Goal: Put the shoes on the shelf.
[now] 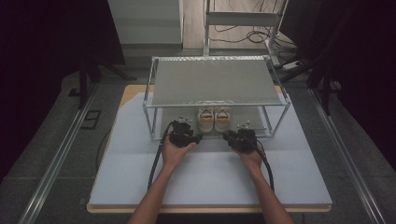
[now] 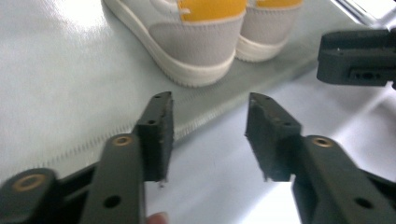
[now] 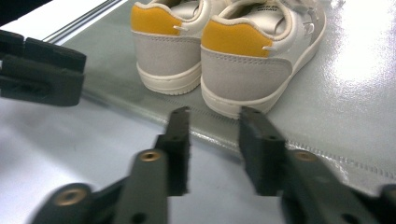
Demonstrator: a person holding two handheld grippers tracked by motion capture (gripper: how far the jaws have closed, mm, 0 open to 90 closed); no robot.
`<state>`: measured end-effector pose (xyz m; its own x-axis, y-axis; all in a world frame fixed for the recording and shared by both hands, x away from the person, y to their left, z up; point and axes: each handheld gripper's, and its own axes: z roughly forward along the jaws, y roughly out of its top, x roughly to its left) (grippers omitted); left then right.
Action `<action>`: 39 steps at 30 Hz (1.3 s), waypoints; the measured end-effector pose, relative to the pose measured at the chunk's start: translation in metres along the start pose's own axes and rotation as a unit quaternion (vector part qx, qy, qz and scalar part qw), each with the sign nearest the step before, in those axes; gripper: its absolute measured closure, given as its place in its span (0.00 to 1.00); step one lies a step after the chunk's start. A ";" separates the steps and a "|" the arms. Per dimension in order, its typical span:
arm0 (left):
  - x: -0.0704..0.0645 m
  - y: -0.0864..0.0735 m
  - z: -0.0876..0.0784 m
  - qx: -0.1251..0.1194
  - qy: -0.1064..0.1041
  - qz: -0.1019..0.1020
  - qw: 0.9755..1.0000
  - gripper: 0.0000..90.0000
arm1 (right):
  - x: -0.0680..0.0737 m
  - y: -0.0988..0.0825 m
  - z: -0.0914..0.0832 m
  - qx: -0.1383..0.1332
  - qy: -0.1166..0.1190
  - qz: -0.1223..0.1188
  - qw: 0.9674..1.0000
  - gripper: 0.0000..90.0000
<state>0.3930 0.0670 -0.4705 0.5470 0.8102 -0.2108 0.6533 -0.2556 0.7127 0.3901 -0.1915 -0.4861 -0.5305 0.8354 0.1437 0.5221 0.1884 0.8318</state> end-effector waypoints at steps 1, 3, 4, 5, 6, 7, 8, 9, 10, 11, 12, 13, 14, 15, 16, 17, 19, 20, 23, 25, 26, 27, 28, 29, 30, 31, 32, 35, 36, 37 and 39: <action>-0.001 -0.001 -0.002 -0.002 -0.002 -0.002 1.000 0.53 | 0.000 0.000 -0.001 0.002 0.001 0.000 1.000 0.65; -0.001 -0.002 -0.008 -0.007 -0.005 0.001 1.000 0.50 | 0.002 0.000 -0.003 0.005 0.007 -0.014 1.000 0.59; -0.004 -0.004 -0.012 -0.011 -0.005 -0.017 1.000 0.49 | 0.003 0.000 -0.004 0.007 0.007 -0.020 1.000 0.57; -0.004 -0.005 -0.014 -0.016 -0.007 -0.006 1.000 0.47 | 0.004 0.000 -0.007 0.009 0.007 -0.025 1.000 0.55; -0.006 -0.007 -0.018 -0.025 -0.005 -0.012 1.000 0.46 | 0.005 0.000 -0.009 0.007 0.008 -0.026 1.000 0.54; -0.007 -0.008 -0.020 -0.027 -0.004 -0.013 1.000 0.46 | 0.005 -0.001 -0.012 0.008 0.018 -0.025 0.999 0.53; -0.009 -0.009 -0.022 -0.028 -0.004 -0.010 1.000 0.45 | 0.005 -0.001 -0.014 0.006 0.021 -0.026 0.999 0.53; -0.009 -0.010 -0.024 -0.029 -0.005 -0.005 1.000 0.44 | 0.006 -0.003 -0.017 0.004 0.021 -0.030 0.999 0.53; -0.011 -0.012 -0.027 -0.029 -0.006 -0.002 1.000 0.44 | 0.006 -0.004 -0.020 0.006 0.020 -0.035 0.999 0.52; -0.013 -0.014 -0.029 -0.030 -0.007 0.001 1.000 0.44 | 0.006 -0.005 -0.023 0.008 0.022 -0.037 0.999 0.51; -0.014 -0.017 -0.033 -0.033 -0.009 0.004 0.999 0.44 | 0.006 -0.006 -0.027 0.009 0.024 -0.038 0.999 0.51; -0.015 -0.018 -0.035 -0.034 -0.010 0.006 0.999 0.44 | 0.005 -0.008 -0.032 0.007 0.023 -0.039 0.999 0.51; -0.016 -0.022 -0.039 -0.036 -0.016 0.009 0.999 0.43 | 0.004 -0.009 -0.034 0.006 0.025 -0.039 0.999 0.51; -0.017 -0.024 -0.042 -0.038 -0.017 0.012 0.999 0.43 | 0.003 -0.011 -0.040 0.005 0.028 -0.040 0.999 0.50; -0.018 -0.028 -0.045 -0.038 -0.016 0.019 0.999 0.43 | 0.003 -0.012 -0.043 0.002 0.027 -0.040 0.999 0.50; -0.019 -0.033 -0.049 -0.043 -0.011 0.028 0.999 0.42 | 0.002 -0.014 -0.048 0.002 0.027 -0.044 0.999 0.50; -0.018 -0.042 -0.056 -0.049 -0.003 0.031 0.998 0.43 | 0.002 -0.018 -0.057 0.006 0.027 -0.056 0.998 0.49; -0.016 -0.048 -0.060 -0.048 -0.003 0.032 0.998 0.43 | 0.001 -0.021 -0.062 0.006 0.024 -0.063 0.998 0.49; -0.010 -0.062 -0.070 -0.048 0.002 0.026 0.998 0.42 | -0.002 -0.031 -0.079 0.003 0.023 -0.064 0.998 0.49; -0.005 -0.072 -0.078 -0.048 0.004 0.022 0.999 0.42 | -0.004 -0.037 -0.088 0.004 0.021 -0.068 0.997 0.48; -0.003 -0.077 -0.082 -0.047 0.004 0.019 0.999 0.42 | -0.006 -0.040 -0.092 0.005 0.018 -0.069 0.997 0.48; -0.001 -0.080 -0.085 -0.046 0.003 0.017 0.999 0.42 | -0.008 -0.043 -0.095 0.005 0.017 -0.069 0.997 0.48; 0.000 -0.085 -0.088 -0.045 0.005 0.018 0.999 0.42 | -0.009 -0.046 -0.098 0.005 0.016 -0.069 0.997 0.48; 0.001 -0.089 -0.091 -0.044 0.006 0.020 0.999 0.41 | -0.011 -0.049 -0.102 0.006 0.015 -0.068 0.998 0.48; 0.003 -0.094 -0.094 -0.045 0.005 0.020 0.999 0.41 | -0.013 -0.052 -0.105 0.006 0.012 -0.067 0.998 0.48; 0.005 -0.099 -0.097 -0.044 0.005 0.019 0.999 0.40 | -0.014 -0.055 -0.108 0.006 0.011 -0.064 0.998 0.48; 0.006 -0.103 -0.098 -0.037 0.009 0.023 0.999 0.40 | -0.017 -0.059 -0.111 0.006 0.010 -0.063 0.998 0.48; 0.011 -0.112 -0.102 -0.030 0.015 0.023 0.999 0.39 | -0.023 -0.071 -0.118 0.011 0.003 -0.061 0.998 0.48; 0.012 -0.115 -0.103 -0.029 0.017 0.022 0.999 0.39 | -0.024 -0.073 -0.120 0.011 0.003 -0.059 0.998 0.48; 0.013 -0.117 -0.103 -0.029 0.020 0.021 0.999 0.39 | -0.025 -0.075 -0.122 0.011 0.004 -0.055 0.998 0.48; 0.015 -0.117 -0.104 -0.025 0.022 0.021 0.999 0.39 | -0.027 -0.078 -0.123 0.009 0.002 -0.052 0.999 0.48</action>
<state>0.2702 0.1639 -0.4879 0.5495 0.8217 -0.1511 0.6026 -0.2645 0.7529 0.2816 -0.2925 -0.4888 -0.5852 0.8087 0.0596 0.4762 0.2832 0.8325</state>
